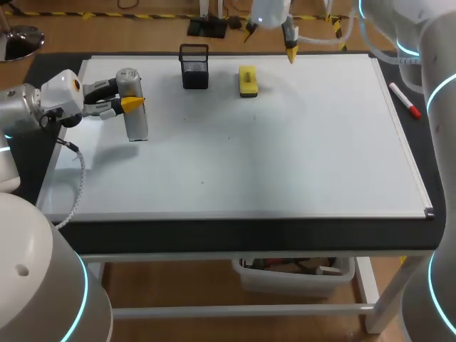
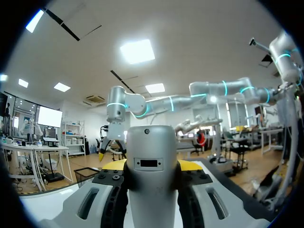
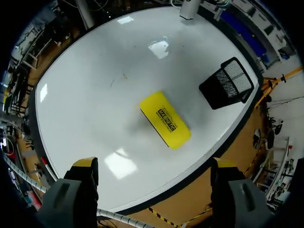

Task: Pick up the inspection probe, press it on each red-marked spot on the whiteboard one by one, put down the probe, pick up the eraser, and wipe off all the red marks.

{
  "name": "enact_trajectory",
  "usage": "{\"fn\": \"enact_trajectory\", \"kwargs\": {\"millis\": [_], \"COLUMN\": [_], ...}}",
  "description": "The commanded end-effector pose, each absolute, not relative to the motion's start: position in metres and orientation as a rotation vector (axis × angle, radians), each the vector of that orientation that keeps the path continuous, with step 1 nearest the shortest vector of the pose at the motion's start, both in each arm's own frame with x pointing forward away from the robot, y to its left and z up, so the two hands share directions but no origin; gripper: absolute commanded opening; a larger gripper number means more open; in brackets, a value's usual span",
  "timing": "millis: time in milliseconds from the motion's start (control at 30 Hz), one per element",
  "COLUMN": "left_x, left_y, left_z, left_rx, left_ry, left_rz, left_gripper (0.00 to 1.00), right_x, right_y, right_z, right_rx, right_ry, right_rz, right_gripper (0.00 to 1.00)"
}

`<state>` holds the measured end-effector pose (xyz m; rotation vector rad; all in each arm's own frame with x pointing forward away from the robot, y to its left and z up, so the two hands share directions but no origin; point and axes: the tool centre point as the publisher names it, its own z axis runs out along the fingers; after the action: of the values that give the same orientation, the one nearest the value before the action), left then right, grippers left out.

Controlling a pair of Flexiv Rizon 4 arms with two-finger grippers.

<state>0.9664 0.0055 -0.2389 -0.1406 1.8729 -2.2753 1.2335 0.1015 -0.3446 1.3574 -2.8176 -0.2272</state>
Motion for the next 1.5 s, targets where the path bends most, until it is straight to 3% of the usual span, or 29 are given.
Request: {"fn": "enact_trajectory", "kwargs": {"millis": [33,267,800,1500], "left_x": [0.965,0.965,0.965,0.965], "left_y": [0.005,0.005,0.005,0.005], "left_z": [-0.238,-0.238,-0.238,-0.238], "left_rx": [-0.14,-0.14,-0.14,-0.14], "left_ry": [1.869,1.869,1.869,1.869], "left_rz": [-2.273,-2.273,-2.273,-2.273], "left_gripper": [0.0,0.0,0.0,0.0], "right_x": [1.241,1.237,1.223,1.223], "right_y": [0.087,0.062,0.029,0.029], "right_z": [-0.321,-0.295,-0.268,-0.268], "right_rx": [1.193,1.052,0.876,0.876], "right_ry": [-2.678,-2.783,-2.848,-2.848], "right_rz": [-0.734,-0.992,-1.118,-1.118], "right_gripper": [1.0,1.0,1.0,1.0]}}
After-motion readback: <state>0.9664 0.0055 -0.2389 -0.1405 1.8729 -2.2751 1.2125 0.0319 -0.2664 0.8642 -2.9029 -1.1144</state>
